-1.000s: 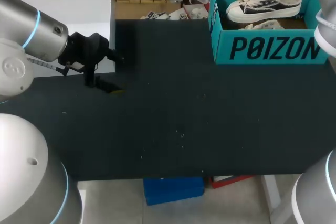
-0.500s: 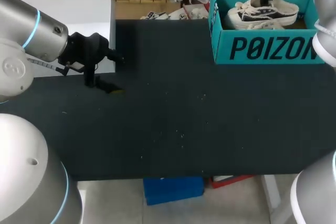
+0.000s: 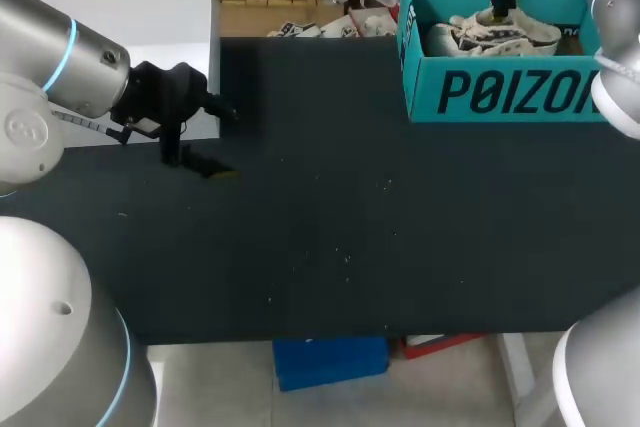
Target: Take the shoe out of the shoebox, open the shoe tongue, remove and reinsert the insole, then place the shoe into the shoebox
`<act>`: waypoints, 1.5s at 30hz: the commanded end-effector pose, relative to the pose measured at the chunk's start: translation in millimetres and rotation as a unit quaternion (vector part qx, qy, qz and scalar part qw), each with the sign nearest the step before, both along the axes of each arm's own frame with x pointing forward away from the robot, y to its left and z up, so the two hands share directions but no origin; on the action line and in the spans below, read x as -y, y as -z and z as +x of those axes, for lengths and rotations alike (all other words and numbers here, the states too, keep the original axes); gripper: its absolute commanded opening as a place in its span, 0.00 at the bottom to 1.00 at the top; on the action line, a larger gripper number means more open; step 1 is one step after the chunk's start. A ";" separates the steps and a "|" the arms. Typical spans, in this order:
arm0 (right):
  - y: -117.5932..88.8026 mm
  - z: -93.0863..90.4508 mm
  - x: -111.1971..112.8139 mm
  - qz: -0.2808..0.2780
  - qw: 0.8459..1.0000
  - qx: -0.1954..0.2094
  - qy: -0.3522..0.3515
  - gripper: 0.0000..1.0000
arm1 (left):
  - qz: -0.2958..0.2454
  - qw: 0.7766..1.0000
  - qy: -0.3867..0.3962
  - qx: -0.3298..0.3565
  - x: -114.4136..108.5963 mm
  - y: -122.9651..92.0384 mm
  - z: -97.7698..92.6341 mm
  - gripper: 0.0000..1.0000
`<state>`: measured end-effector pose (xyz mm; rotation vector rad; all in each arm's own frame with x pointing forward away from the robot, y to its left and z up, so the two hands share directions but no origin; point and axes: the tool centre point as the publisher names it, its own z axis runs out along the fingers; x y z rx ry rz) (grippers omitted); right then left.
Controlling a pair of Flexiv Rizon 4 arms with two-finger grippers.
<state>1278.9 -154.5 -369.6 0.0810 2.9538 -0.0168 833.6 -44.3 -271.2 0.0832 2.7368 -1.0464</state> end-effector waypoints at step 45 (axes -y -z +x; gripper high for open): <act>-142.9 -192.3 -64.5 -0.001 0.989 0.053 0.141 0.18 | 0.002 1.000 -0.001 0.000 0.2 -0.3 -0.7 1.00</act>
